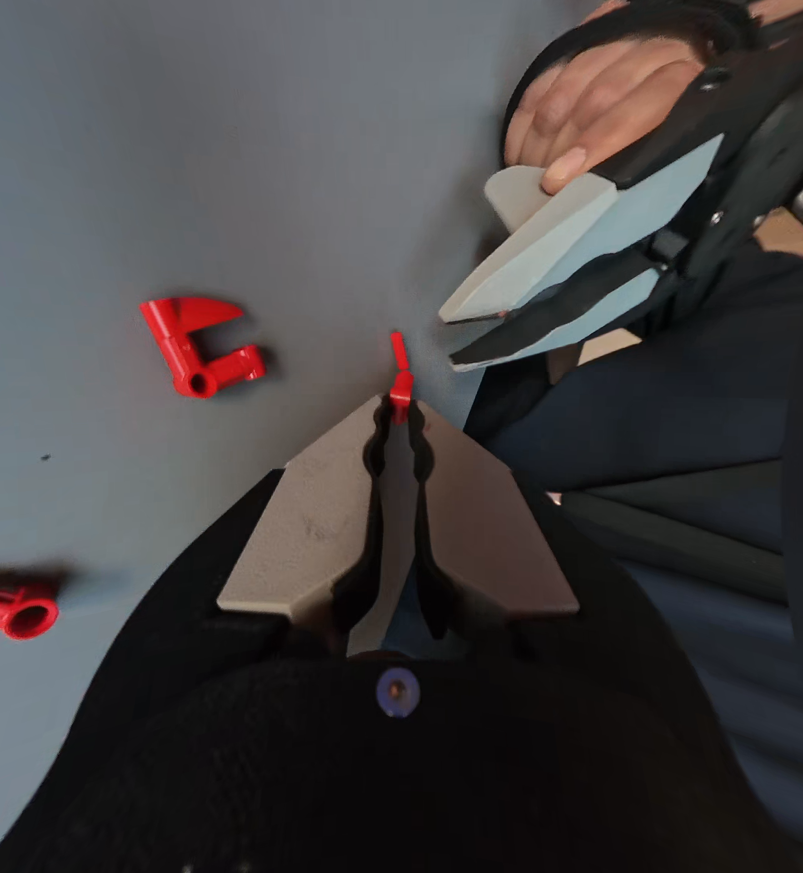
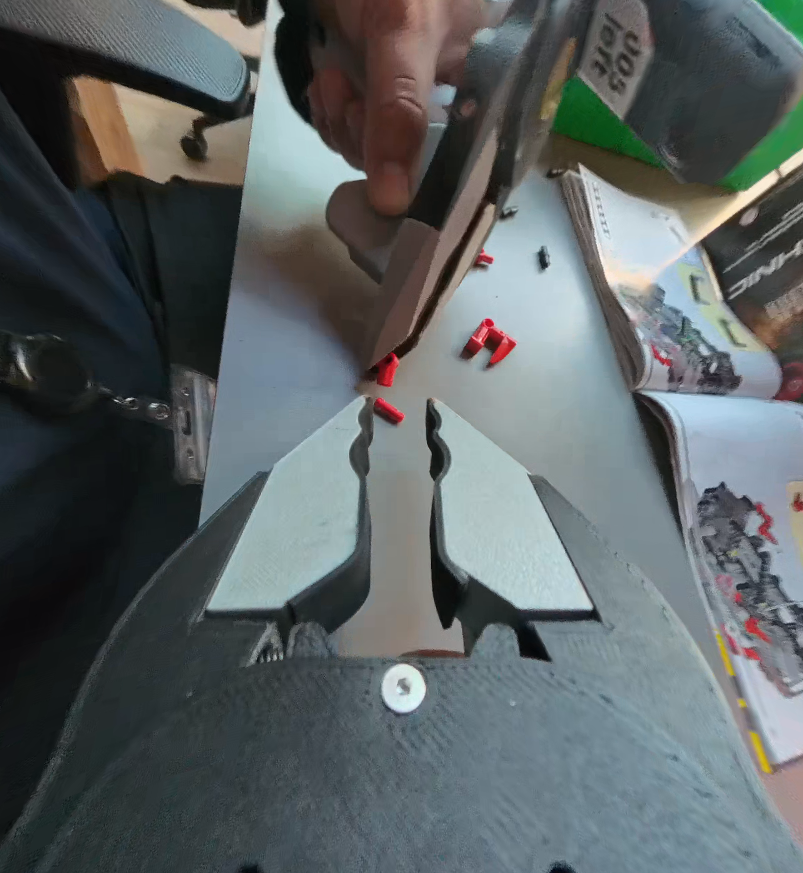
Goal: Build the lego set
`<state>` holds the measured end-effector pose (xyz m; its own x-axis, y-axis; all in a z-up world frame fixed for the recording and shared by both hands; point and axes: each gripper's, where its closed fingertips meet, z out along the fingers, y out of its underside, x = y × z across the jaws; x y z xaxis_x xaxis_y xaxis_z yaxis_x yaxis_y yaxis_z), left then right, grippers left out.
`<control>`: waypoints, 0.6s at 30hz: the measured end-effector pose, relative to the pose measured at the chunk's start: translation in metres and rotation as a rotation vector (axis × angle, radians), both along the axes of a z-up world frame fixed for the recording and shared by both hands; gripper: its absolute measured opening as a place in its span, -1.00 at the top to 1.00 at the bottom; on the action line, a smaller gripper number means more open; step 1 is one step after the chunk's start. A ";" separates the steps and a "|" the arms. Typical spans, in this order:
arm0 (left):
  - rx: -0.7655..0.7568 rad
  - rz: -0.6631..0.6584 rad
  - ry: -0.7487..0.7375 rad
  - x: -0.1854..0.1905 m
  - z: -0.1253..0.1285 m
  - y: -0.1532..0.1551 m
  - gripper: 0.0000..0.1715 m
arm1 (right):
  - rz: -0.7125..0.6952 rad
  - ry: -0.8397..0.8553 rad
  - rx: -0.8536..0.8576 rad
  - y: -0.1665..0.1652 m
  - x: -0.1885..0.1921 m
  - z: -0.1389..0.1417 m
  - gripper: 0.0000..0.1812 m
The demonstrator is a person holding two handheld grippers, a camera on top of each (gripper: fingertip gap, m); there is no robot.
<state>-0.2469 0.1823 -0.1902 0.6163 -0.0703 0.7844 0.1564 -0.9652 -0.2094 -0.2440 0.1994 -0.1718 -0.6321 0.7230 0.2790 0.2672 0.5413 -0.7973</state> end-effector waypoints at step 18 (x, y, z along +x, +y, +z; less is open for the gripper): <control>0.140 0.068 -0.017 -0.009 0.003 -0.002 0.95 | 0.210 -0.173 -0.052 -0.017 -0.021 -0.007 0.84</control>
